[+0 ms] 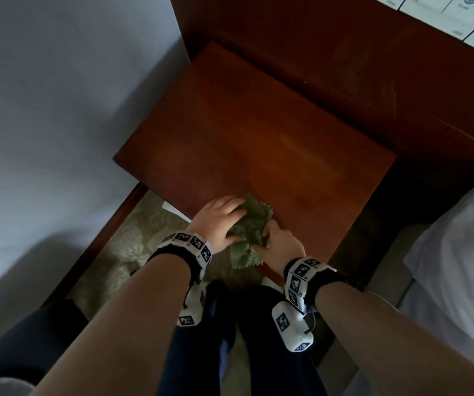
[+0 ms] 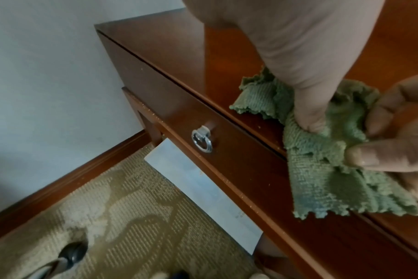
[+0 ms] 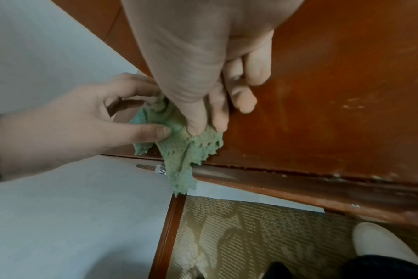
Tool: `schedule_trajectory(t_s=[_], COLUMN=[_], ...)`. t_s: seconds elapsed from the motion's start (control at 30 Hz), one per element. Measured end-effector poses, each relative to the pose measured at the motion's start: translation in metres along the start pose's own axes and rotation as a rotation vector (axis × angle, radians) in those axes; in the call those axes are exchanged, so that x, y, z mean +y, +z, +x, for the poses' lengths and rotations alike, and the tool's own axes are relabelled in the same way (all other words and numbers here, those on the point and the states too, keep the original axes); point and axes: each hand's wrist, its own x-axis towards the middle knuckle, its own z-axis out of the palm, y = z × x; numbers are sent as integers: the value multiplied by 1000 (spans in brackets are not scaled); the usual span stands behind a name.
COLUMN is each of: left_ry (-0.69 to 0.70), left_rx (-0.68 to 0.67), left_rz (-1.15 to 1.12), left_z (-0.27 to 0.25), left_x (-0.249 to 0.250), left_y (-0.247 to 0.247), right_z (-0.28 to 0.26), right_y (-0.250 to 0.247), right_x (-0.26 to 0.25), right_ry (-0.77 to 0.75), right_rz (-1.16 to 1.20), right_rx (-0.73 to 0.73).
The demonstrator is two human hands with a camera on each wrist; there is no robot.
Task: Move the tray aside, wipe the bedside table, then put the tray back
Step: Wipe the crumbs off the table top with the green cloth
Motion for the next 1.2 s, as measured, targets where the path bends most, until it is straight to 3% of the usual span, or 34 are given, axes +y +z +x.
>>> schedule_trajectory(t_s=[0.57, 0.73, 0.8, 0.97, 1.2], left_ry=[8, 48, 40, -78, -300], left_rx=[68, 60, 100, 225, 308], left_rz=[19, -3, -58, -138, -226], left_z=[35, 37, 34, 18, -18], left_x=[-111, -120, -121, -122, -98], left_y=[-45, -48, -48, -37, -11], right_z=[92, 91, 84, 69, 63], right_y=[-13, -23, -28, -35, -26], right_x=[-103, -108, -107, -98, -84], right_ry=[120, 134, 142, 147, -69], right_rz=[86, 160, 138, 178, 96], right_rx=[141, 59, 102, 306, 344])
